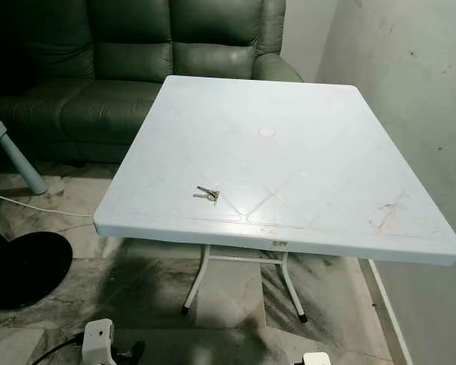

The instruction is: Hang keys on a hook

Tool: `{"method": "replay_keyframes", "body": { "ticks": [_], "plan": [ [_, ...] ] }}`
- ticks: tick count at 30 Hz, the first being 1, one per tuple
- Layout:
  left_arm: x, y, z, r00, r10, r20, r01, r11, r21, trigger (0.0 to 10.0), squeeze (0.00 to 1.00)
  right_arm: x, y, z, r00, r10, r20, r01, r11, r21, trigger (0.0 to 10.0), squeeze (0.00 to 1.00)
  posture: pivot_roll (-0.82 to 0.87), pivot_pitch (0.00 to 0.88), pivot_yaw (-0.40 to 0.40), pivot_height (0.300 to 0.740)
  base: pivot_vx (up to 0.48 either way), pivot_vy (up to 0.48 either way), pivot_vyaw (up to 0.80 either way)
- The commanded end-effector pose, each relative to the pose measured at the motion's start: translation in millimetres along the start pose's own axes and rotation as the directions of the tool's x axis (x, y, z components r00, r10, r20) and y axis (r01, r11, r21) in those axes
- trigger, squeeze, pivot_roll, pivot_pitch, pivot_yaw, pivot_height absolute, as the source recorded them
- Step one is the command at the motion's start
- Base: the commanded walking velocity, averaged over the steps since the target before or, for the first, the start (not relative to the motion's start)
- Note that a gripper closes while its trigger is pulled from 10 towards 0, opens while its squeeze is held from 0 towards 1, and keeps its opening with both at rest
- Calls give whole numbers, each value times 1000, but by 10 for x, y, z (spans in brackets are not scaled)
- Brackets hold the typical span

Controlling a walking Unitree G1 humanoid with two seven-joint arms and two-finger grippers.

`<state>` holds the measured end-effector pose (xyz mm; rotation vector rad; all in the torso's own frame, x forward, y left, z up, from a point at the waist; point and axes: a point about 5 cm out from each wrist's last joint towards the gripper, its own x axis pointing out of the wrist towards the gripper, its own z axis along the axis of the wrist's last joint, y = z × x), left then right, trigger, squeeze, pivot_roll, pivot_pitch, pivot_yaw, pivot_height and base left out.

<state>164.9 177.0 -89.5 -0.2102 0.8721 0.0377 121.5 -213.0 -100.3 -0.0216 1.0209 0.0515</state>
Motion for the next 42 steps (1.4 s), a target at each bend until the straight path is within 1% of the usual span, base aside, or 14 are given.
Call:
{"method": "replay_keyframes", "body": {
  "ticks": [1, 10, 17, 19, 20, 21, 22, 24, 25, 28, 29, 38, 39, 42],
  "plan": [
    [-3, 2, 10, 1000, -17, 8, 17, 999, 37, 10000, 0, -1, -15, 23, 1000, -2, 15, 2, 1000, -4, 10000, 1000, 13, 0, -41, 740, 0, 0, 0],
    [2, -94, 64, 994, -94, 57, 86, 988, 127, 10000, 0, 0, -2, 108, 996, 28, 85, -27, 1000, -12, 10000, 1000, 9, 0, -41, 740, 0, 0, 0],
    [-16, -173, 227, 961, -218, 172, 175, 956, 235, 10000, 0, -11, 47, 296, 967, 117, 228, -106, 993, -57, 10000, 1000, 6, 10, -38, 740, 0, 0, 0],
    [-33, -178, 328, 937, -259, 232, 199, 947, 254, 10000, 0, -25, 67, 463, 932, 161, 324, -139, 986, -92, 10000, 1000, 6, 17, -40, 740, 0, 0, 0],
    [-54, -191, 412, 913, -295, 282, 214, 934, 285, 10000, 0, -42, 89, 575, 900, 201, 388, -172, 979, -110, 10000, 804, 4, 31, -40, 740, 0, 0, 0],
    [-62, -197, 437, 904, -307, 297, 219, 930, 296, 10000, 0, -49, 97, 607, 888, 216, 407, -185, 976, -114, 10000, 804, 4, 31, -40, 740, 0, 0, 0],
    [-74, -207, 470, 892, -322, 317, 224, 924, 310, 10000, 0, -59, 110, 656, 870, 234, 433, -201, 972, -120, 10000, 0, 4, 33, -40, 740, 0, 0, 0],
    [-80, -213, 489, 885, -331, 328, 227, 921, 317, 10000, 0, -67, 118, 689, 858, 245, 451, -210, 969, -126, 10000, 0, 4, 33, -40, 740, 0, 0, 0],
    [-109, -257, 582, 851, -364, 378, 242, 911, 334, 10000, 0, -111, 152, 858, 798, 281, 534, -241, 960, -145, 10000, 0, 4, 40, -41, 740, 0, 0, 0],
    [-151, -330, 689, 805, -407, 431, 256, 895, 366, 10000, 0, -188, 209, 1049, 714, 323, 622, -270, 946, -181, 10000, 0, 5, 43, -40, 740, 0, 0, 0],
    [-177, -404, 752, 777, -432, 459, 260, 883, 391, 10000, 0, -238, 267, 1158, 663, 348, 663, -290, 936, -201, 10000, 0, 5, 44, -40, 740, 0, 0, 0],
    [-314, -655, 902, 674, -548, 495, 302, 817, 491, 10000, 0, -469, 400, 1393, 517, 477, 711, -378, 872, -310, 10000, 0, 10, 49, -34, 740, 0, 0, 0],
    [-359, -701, 963, 650, -567, 506, 311, 806, 503, 10000, 0, -570, 446, 1476, 472, 513, 717, -400, 850, -344, 10000, 0, 8, 50, -29, 740, 0, 0, 0],
    [-443, -773, 1093, 611, -590, 528, 323, 794, 514, 10000, 0, -704, 524, 1617, 416, 557, 719, -413, 820, -396, 10000, 0, 7, 51, -28, 740, 0, 0, 0]
  ]
}}
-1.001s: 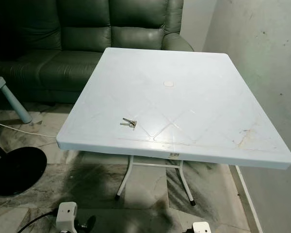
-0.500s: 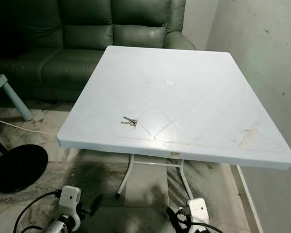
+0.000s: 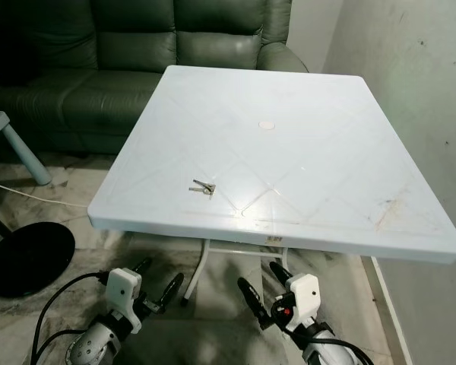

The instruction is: Hang keys on a hook

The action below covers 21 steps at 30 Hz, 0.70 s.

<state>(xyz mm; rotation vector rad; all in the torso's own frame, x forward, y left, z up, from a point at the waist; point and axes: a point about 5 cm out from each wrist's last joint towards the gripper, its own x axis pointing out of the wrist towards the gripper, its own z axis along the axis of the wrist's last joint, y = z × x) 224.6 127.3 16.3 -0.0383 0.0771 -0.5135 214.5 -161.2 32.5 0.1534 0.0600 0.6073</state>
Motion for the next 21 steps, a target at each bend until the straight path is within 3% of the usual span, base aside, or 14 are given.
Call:
{"method": "replay_keyframes", "body": {
  "ticks": [1, 3, 6, 10, 16, 21],
  "plan": [
    [50, -6, 129, 999, -14, 38, 15, 1000, -11, 10000, 0, 95, 33, 148, 998, 42, 38, -42, 999, -11, 10000, 0, 7, 51, -28, 740, 0, 0, 0],
    [63, -5, 161, 999, -11, 50, 12, 1000, -22, 10000, 0, 118, 35, 174, 998, 44, 46, -44, 999, -8, 10000, 0, 7, 51, -28, 740, 0, 0, 0],
    [135, 31, 313, 995, 9, 98, -6, 1000, -29, 10000, 0, 318, 93, 319, 993, 35, 110, -38, 999, 26, 10000, 0, 15, 50, -34, 740, 0, 0, 0],
    [171, 28, 420, 992, 36, 124, -28, 998, -59, 10000, 0, 458, 141, 398, 991, 18, 133, -23, 999, 39, 10000, 0, 27, 47, -38, 740, 0, 0, 0],
    [201, 87, 563, 982, 123, 146, -107, 988, -115, 10000, 0, 652, 145, 480, 987, -88, 136, 85, 996, 27, 10000, 0, 35, 42, -43, 740, 0, 0, 0],
    [222, 125, 645, 967, 202, 155, -177, 972, -156, 10000, 0, 721, 111, 499, 976, -170, 134, 171, 985, 6, 10000, 0, 33, 35, -40, 740, 0, 0, 0]
  ]
}}
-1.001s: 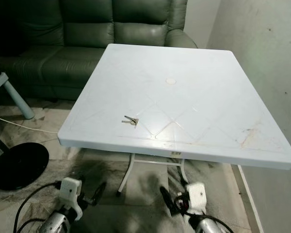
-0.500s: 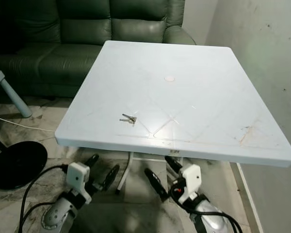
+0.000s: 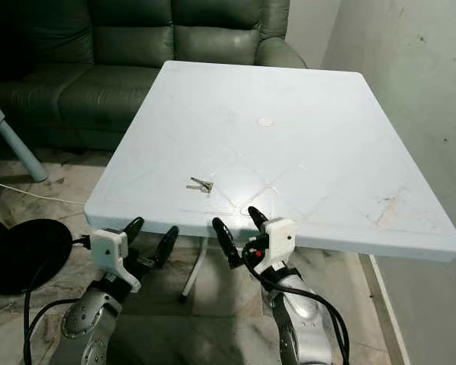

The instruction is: Hang keys on a hook

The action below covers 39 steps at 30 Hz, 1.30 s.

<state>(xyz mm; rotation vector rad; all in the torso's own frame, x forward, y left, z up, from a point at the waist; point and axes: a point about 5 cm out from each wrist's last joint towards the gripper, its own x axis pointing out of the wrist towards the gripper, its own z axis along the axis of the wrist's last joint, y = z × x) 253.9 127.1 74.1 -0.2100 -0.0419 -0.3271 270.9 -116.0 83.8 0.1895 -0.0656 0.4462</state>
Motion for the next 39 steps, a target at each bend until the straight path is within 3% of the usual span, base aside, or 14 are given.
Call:
{"method": "replay_keyframes", "body": {
  "ticks": [1, 7, 15, 27, 39],
  "plan": [
    [14, 10, 59, 1000, 28, 12, -28, 1000, 0, 10000, 0, 19, -25, -3, 999, -36, -5, 36, 999, -12, 10000, 0, 31, 33, -39, 740, 0, 0, 0],
    [26, 103, 69, 992, 126, -2, -126, 992, -21, 10000, 0, 146, -137, 2, 990, -137, -31, 135, 988, -79, 10000, 0, 27, 31, -35, 740, 0, 0, 0],
    [114, 264, 150, 978, 210, 4, -210, 977, -21, 10000, 0, 303, -199, 66, 986, -166, -26, 162, 978, -133, 10000, 0, 31, 25, -39, 740, 0, 0, 0],
    [139, 280, 292, 980, 199, 29, -200, 980, 14, 10000, 0, 559, -200, 183, 997, -72, -35, 64, 981, -184, 10000, 0, 104, 89, -80, 740, 0, 0, 0],
    [-42, 166, 305, 970, 241, 32, -241, 971, 3, 10000, 0, 906, -13, 333, 998, 40, -40, -47, 982, -181, 10000, 0, 167, 139, -127, 740, 0, 0, 0]
  ]
}}
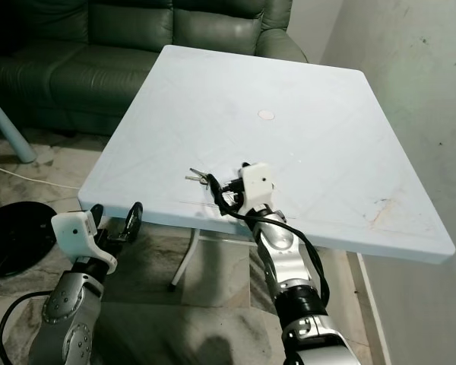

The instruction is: Hang keys on a hook

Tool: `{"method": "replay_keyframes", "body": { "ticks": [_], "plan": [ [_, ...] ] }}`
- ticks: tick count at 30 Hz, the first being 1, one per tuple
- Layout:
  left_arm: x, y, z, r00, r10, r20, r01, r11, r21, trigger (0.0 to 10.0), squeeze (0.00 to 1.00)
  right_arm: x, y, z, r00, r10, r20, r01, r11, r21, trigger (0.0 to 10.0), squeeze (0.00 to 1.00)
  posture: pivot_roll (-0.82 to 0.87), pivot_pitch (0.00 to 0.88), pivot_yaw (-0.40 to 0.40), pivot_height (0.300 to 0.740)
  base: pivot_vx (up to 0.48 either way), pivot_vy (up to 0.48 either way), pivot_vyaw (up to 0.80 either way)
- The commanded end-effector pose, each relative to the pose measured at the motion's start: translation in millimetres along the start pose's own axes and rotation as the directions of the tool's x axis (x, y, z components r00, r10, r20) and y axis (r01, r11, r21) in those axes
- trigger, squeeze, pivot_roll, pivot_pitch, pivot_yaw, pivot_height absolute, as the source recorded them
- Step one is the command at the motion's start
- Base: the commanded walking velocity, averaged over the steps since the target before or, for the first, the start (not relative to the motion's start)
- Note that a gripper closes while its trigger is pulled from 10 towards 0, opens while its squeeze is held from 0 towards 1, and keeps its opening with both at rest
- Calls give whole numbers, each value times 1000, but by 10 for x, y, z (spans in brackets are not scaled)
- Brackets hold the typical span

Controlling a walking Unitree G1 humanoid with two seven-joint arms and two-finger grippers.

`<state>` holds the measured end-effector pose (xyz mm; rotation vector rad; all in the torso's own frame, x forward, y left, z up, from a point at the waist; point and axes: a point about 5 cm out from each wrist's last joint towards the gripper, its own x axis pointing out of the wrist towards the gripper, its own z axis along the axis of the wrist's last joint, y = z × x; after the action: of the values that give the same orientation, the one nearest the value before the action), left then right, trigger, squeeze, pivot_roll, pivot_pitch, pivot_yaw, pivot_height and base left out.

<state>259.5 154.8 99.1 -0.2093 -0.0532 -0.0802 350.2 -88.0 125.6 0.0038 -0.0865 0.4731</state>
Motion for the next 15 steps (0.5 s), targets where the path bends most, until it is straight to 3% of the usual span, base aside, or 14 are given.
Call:
{"method": "replay_keyframes", "body": {
  "ticks": [1, 9, 15],
  "plan": [
    [-40, -50, 4, 1000, 0, -5, 0, 1000, -2, 10000, 0, 31, 14, -1, 1000, 11, -12, -11, 1000, 0, 10000, 0, 167, 139, -127, 740, 0, 0, 0],
    [-184, -74, -21, 999, 32, -35, -32, 999, -10, 10000, 0, 151, 164, -32, 997, -19, -77, 20, 1000, 20, 10000, 0, 179, 177, -138, 740, 0, 0, 0],
    [-230, -93, -39, 998, 34, -55, -34, 999, -11, 10000, 0, 175, 183, -48, 992, -74, -105, 75, 997, 5, 10000, 0, 173, 184, -133, 740, 0, 0, 0]
  ]
}}
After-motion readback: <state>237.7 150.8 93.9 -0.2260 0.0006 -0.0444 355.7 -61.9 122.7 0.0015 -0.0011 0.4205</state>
